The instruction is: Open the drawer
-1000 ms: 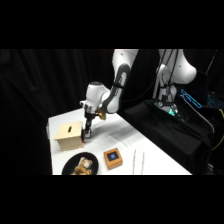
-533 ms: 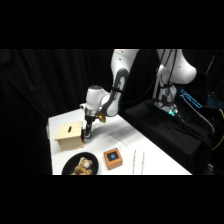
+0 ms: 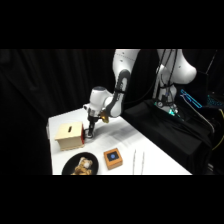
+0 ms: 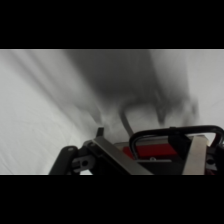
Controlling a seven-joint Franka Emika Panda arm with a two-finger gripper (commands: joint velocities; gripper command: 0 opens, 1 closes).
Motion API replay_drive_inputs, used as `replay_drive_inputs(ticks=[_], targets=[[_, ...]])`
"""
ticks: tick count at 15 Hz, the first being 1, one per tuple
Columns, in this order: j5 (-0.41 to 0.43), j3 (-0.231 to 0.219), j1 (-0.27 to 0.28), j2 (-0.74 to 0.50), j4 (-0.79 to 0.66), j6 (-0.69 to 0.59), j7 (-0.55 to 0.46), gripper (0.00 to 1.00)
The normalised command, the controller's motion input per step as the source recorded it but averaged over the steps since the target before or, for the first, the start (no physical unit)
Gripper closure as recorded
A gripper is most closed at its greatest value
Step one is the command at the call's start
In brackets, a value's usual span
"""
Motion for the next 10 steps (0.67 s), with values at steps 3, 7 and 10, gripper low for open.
replay_drive_inputs(ticks=[3,7,10], targets=[[0.112,0.083,-0.012,-0.29,-0.43,0.23,-0.11,0.0],[0.098,0.073,0.002,-0.37,-0.5,0.19,-0.13,0.0],[0.088,0.074,-0.001,-0.41,-0.55,0.15,-0.14,0.0]])
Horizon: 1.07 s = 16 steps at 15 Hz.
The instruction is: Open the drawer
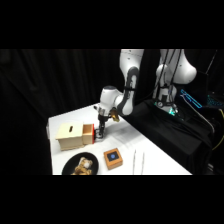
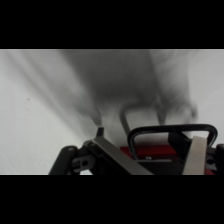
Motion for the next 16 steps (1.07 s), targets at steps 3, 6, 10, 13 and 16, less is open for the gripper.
replay_drive_inputs(ticks=[3,6,10,13,16], targets=[[0.073,0.103,-0.027,-0.35,-0.5,0.08,-0.16,0.0],[0.02,0.348,-0.266,-0.24,-0.39,-0.07,-0.23,0.0],[0.003,0.322,-0.272,-0.2,-0.35,-0.07,-0.2,0.0],[0.025,0.113,-0.057,-0.36,-0.46,-0.03,-0.1,0.0],[0.041,-0.055,0.125,-0.6,-0.52,-0.13,-0.06,0.0]])
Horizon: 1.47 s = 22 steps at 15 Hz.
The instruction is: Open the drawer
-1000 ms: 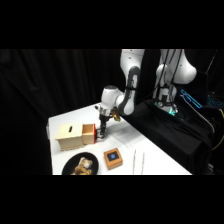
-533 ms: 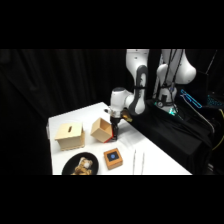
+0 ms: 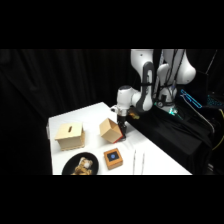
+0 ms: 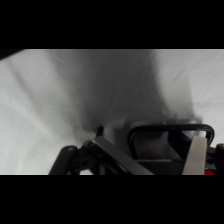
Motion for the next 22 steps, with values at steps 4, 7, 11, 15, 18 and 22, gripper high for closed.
replay_drive_inputs(ticks=[4,7,11,15,18,22], targets=[[0.004,-0.286,0.37,-0.57,-0.12,-0.45,-0.04,0.0],[-0.196,-0.335,0.355,-0.58,-0.09,-0.47,0.08,0.0],[-0.358,-0.156,0.143,-0.52,-0.07,-0.4,0.24,0.0],[-0.165,0.074,-0.045,-0.51,-0.07,-0.4,0.12,0.0],[0.061,0.125,-0.082,-0.55,-0.1,-0.43,-0.09,0.0],[0.187,0.079,-0.07,-0.43,0.02,-0.44,-0.23,0.0]])
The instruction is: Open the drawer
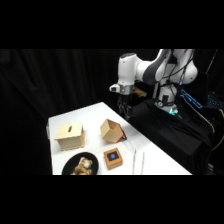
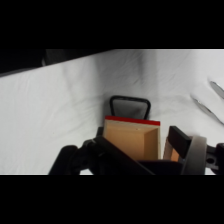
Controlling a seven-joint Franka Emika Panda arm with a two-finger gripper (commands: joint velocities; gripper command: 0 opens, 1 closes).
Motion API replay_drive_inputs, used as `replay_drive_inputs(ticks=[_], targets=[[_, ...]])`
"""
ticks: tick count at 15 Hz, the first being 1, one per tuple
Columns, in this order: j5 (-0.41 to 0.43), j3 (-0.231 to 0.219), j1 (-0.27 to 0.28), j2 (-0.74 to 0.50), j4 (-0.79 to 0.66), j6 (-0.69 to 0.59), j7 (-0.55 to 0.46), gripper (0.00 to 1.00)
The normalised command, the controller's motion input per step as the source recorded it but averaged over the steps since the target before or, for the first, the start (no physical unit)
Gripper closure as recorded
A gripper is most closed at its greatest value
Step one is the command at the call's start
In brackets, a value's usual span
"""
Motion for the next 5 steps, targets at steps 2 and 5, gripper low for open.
replay_drive_inputs(ticks=[2,5], targets=[[0.214,0.034,-0.067,-0.32,0.12,-0.42,-0.28,0.0],[0.228,0.002,-0.058,-0.23,0.17,-0.39,-0.29,0.0]])
